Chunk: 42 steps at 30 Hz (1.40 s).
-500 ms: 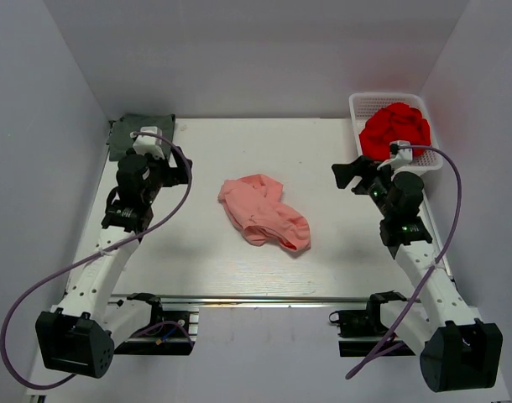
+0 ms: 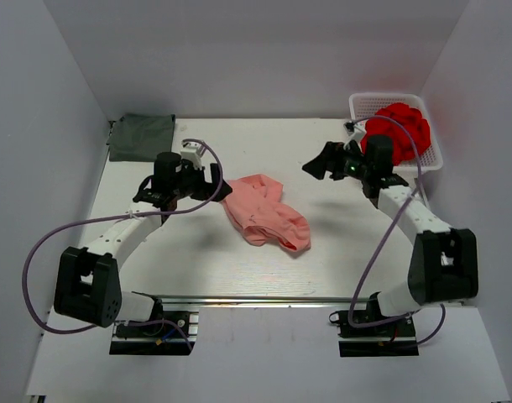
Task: Fold and stack the t-shirts
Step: Flatten out the tshirt
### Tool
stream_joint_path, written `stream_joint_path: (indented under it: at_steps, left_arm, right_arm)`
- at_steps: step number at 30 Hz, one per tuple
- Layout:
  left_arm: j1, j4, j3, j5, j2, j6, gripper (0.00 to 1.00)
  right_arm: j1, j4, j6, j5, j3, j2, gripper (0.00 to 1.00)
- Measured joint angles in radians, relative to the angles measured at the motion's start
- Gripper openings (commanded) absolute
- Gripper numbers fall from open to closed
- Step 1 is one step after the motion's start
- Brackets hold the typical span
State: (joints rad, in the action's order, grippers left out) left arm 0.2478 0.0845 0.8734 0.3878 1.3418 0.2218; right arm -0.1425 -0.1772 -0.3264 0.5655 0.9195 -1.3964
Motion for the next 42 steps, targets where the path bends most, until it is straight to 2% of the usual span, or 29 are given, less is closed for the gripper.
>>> stream_joint_path:
  at_steps: [5,9,16,21,24,25,26,27,28,31,32,34,36,38,39,40,42]
  left_arm:
    - [0.094,-0.016,-0.003,0.046,0.02,0.039,1.0]
    - [0.175,-0.03,-0.003,0.061,0.08,0.062,1.0]
    - [0.27,0.075,-0.03,-0.055,0.128,0.084,1.0]
    - [0.294,0.095,-0.034,-0.112,0.171,0.102,1.0]
    - [0.309,0.095,-0.033,-0.126,0.223,0.11,0.89]
    - [0.314,0.096,-0.031,-0.127,0.24,0.112,0.78]
    - [0.319,0.098,-0.028,-0.127,0.256,0.116,0.72]
    - [0.325,0.099,-0.025,-0.127,0.27,0.114,0.66]
    - [0.33,0.101,-0.021,-0.127,0.283,0.109,0.48]
    - [0.336,0.122,-0.01,-0.139,0.29,0.107,0.3]
    - [0.338,0.126,-0.006,-0.144,0.288,0.108,0.26]
    - [0.339,0.133,0.0,-0.161,0.278,0.104,0.23]
    - [0.339,0.136,0.0,-0.174,0.261,0.102,0.19]
    - [0.339,0.137,0.0,-0.189,0.242,0.102,0.07]
    - [0.339,0.137,0.0,-0.195,0.233,0.102,0.0]
    - [0.339,0.135,0.0,-0.202,0.225,0.1,0.0]
    - [0.339,0.129,0.0,-0.212,0.216,0.1,0.0]
  right_arm:
    - [-0.072,0.033,0.029,0.018,0.106,-0.163,0.91]
    - [-0.153,0.122,0.056,-0.046,0.236,-0.278,0.91]
    - [-0.246,0.213,0.076,-0.237,0.404,-0.451,0.91]
    - [-0.28,0.246,0.067,-0.336,0.435,-0.541,0.89]
    - [-0.291,0.256,0.06,-0.368,0.435,-0.57,0.89]
    - [-0.294,0.257,0.058,-0.378,0.436,-0.577,0.87]
    - [-0.298,0.26,0.056,-0.384,0.439,-0.584,0.87]
    - [-0.301,0.261,0.049,-0.394,0.448,-0.594,0.85]
    - [-0.303,0.262,0.045,-0.405,0.46,-0.607,0.81]
    - [-0.309,0.261,0.031,-0.43,0.483,-0.637,0.74]
    - [-0.311,0.261,0.027,-0.432,0.484,-0.642,0.61]
    - [-0.312,0.262,0.023,-0.43,0.484,-0.653,0.5]
    - [-0.315,0.262,0.019,-0.421,0.484,-0.659,0.34]
    - [-0.317,0.262,0.01,-0.41,0.484,-0.661,0.21]
    - [-0.317,0.256,0.008,-0.404,0.482,-0.661,0.05]
    - [-0.317,0.247,0.005,-0.399,0.478,-0.661,0.0]
    - [-0.317,0.231,-0.001,-0.392,0.465,-0.657,0.0]
